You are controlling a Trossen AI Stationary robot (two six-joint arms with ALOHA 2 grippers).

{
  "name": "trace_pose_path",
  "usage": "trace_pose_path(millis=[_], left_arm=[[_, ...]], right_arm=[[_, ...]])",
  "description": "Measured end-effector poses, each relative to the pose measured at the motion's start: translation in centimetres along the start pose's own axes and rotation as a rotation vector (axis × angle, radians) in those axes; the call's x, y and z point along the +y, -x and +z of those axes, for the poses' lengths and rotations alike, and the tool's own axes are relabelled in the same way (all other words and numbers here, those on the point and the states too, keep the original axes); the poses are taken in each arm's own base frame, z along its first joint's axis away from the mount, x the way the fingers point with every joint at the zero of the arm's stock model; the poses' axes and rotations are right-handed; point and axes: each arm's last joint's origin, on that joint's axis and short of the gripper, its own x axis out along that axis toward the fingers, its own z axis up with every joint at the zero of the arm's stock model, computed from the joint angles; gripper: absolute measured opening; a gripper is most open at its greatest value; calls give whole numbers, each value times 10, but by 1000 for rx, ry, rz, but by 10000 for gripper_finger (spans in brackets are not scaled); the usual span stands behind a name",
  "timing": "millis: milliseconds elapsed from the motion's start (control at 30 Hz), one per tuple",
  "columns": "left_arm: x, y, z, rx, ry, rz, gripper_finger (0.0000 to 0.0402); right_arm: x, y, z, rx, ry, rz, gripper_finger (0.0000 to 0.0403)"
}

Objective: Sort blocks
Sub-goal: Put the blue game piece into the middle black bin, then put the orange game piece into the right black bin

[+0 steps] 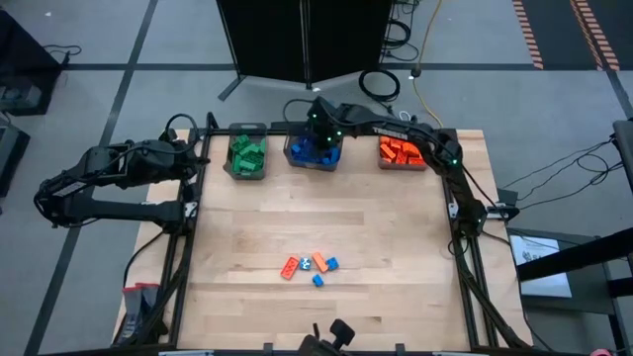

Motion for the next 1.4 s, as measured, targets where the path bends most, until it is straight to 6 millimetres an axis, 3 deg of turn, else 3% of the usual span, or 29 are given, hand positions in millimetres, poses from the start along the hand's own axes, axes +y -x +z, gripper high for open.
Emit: trace_pose_path(millis=[133, 400, 600, 800, 1000, 1133, 1400], left_arm=[[0, 0, 0, 0, 0, 0, 0], [0, 0, 0, 0, 26, 0, 0], [0, 0, 0, 0, 26, 1, 0], [0, 0, 0, 1, 26, 6, 0], [0, 0, 0, 0, 33, 16, 0], [1, 0, 0, 1, 52, 33, 0], [1, 0, 0, 2, 54, 35, 0]], right_arm=[[0, -7, -2, 20, -4, 13, 78], [-1, -6, -1, 8, 0, 17, 214], [1, 1, 5, -20, 23, 25, 235], [18, 63, 39, -177, 162, 78, 225], [45, 125, 50, -249, 265, 122, 224], [65, 149, 36, -187, 327, 143, 224], [114, 147, -28, 307, 430, 154, 224]])
